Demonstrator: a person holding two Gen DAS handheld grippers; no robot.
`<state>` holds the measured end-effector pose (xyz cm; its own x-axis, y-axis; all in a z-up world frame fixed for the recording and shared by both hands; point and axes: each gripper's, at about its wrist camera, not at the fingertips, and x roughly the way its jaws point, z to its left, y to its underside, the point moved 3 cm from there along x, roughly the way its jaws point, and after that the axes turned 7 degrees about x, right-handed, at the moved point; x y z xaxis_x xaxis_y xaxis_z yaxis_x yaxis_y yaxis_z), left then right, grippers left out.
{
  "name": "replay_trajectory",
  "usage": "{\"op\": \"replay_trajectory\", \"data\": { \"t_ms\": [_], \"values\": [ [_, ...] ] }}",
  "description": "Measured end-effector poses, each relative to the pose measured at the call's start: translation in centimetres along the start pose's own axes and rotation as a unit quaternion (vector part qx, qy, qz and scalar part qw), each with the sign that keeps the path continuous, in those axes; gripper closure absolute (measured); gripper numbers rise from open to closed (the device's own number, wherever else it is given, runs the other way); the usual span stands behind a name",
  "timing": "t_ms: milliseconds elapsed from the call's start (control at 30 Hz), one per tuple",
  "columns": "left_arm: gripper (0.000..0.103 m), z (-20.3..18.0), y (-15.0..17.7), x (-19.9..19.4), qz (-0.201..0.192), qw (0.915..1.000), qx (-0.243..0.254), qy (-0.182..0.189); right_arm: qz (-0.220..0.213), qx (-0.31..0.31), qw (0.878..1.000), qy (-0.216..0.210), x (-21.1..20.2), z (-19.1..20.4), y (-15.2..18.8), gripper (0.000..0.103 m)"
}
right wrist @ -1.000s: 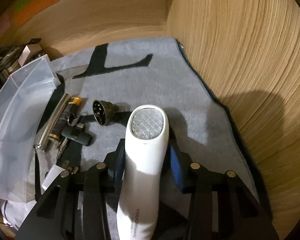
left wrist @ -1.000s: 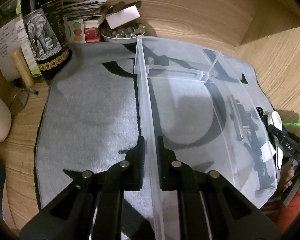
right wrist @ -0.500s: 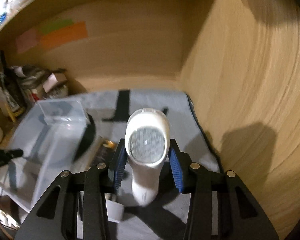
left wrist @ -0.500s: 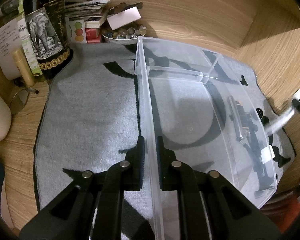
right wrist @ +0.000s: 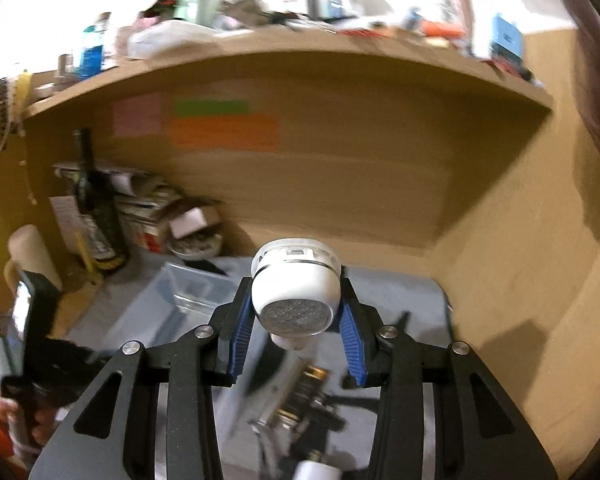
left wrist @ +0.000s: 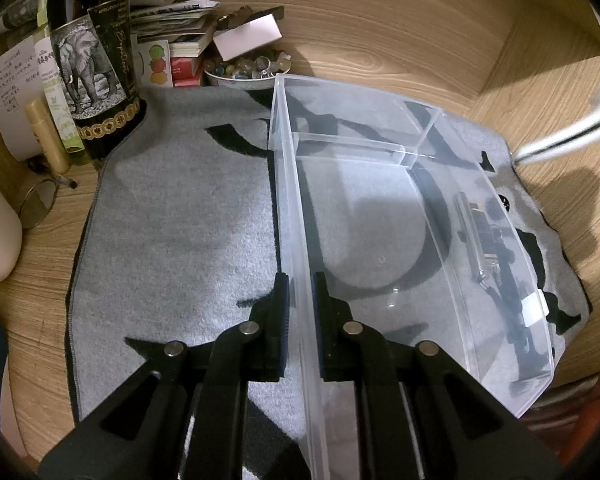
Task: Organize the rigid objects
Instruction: 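Grasp the white handheld massager with the right gripper and lift it, then lower the massager into the box and open the right gripper while the left gripper holds the box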
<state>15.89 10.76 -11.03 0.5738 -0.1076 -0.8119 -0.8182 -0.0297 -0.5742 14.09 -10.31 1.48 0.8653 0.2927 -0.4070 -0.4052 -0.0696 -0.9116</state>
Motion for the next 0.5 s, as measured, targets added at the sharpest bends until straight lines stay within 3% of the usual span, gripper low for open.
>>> {"op": "replay_trajectory", "data": {
  "t_ms": [133, 500],
  "values": [
    [0.092, 0.0, 0.0, 0.0, 0.000, 1.0000, 0.000, 0.000, 0.016, -0.011, 0.999, -0.040, 1.1, 2.1, 0.0, 0.066],
    [0.092, 0.0, 0.0, 0.0, 0.000, 1.0000, 0.002, -0.001, 0.131, -0.055, 0.985, -0.096, 6.6, 6.5, 3.6, 0.066]
  ]
}}
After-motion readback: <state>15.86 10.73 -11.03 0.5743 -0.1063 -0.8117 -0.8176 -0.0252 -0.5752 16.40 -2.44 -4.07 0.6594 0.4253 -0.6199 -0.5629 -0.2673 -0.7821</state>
